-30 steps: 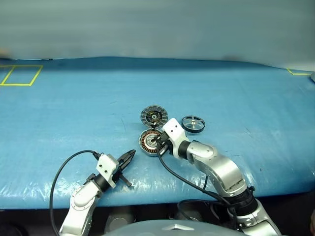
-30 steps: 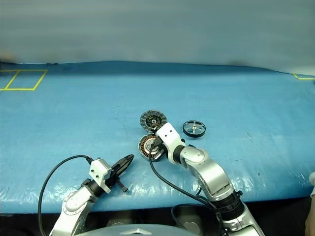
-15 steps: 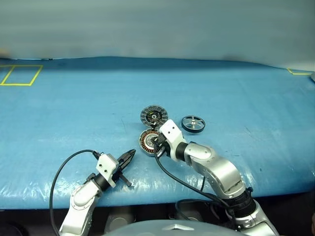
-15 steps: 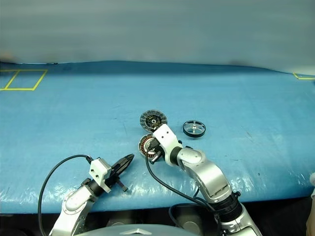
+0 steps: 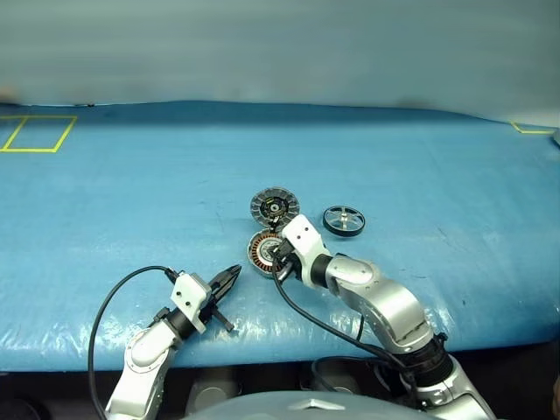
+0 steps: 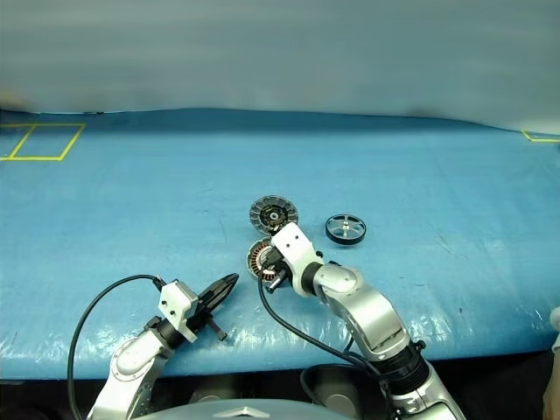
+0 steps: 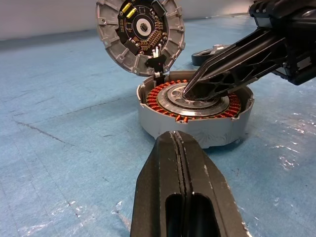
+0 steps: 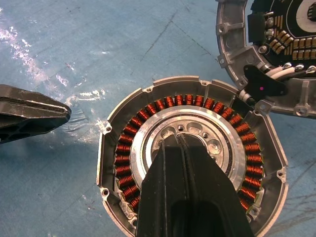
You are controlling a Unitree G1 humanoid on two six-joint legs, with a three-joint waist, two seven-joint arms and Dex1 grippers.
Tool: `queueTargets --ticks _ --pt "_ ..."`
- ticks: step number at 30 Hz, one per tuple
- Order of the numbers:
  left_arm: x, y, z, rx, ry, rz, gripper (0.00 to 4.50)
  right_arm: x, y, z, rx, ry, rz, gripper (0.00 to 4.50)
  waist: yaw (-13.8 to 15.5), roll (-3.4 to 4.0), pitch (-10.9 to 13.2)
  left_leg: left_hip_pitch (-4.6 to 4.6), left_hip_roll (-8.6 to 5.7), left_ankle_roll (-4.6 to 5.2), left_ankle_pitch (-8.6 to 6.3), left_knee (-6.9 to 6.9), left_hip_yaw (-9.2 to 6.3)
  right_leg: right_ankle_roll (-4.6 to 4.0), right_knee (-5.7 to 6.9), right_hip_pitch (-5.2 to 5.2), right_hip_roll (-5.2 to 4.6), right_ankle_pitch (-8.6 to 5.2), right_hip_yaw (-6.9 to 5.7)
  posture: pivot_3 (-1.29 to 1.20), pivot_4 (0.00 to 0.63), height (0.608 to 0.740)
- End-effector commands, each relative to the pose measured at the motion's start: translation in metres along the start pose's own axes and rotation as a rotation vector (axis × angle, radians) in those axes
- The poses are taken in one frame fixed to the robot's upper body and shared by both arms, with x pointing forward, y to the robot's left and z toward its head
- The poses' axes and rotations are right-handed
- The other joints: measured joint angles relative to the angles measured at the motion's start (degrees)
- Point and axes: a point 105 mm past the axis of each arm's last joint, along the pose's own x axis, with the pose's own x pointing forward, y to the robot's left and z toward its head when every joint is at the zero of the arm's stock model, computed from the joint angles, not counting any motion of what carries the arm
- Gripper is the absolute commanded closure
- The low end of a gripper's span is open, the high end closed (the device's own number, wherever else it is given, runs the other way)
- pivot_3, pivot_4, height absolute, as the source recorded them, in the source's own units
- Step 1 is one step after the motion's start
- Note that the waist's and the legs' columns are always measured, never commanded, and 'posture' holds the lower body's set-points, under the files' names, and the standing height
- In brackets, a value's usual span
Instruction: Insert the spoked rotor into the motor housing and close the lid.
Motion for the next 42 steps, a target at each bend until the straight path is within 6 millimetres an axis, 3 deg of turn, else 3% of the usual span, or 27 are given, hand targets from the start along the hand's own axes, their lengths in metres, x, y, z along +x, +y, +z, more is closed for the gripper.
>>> queueTargets --ticks 1,42 --pt "0.000 0.002 0.006 0.013 -0.020 0.003 4.50 -0.004 -0.008 0.006 -0.005 -0.028 -0.032 4.48 0.0 0.00 0.0 0.00 0.00 0.00 0.00 0.00 0.00 0.00 0.00 0.00 0.00 0.00 0.00 0.00 0.150 0.740" --pt "-0.001 0.001 0.005 0.006 -0.018 0.012 4.50 -0.004 -0.017 0.021 -0.005 -0.089 -0.110 4.48 0.0 0.00 0.0 -0.02 0.00 0.00 0.00 0.00 0.01 0.01 0.00 0.00 0.01 0.01 0.01 0.00 0.150 0.740"
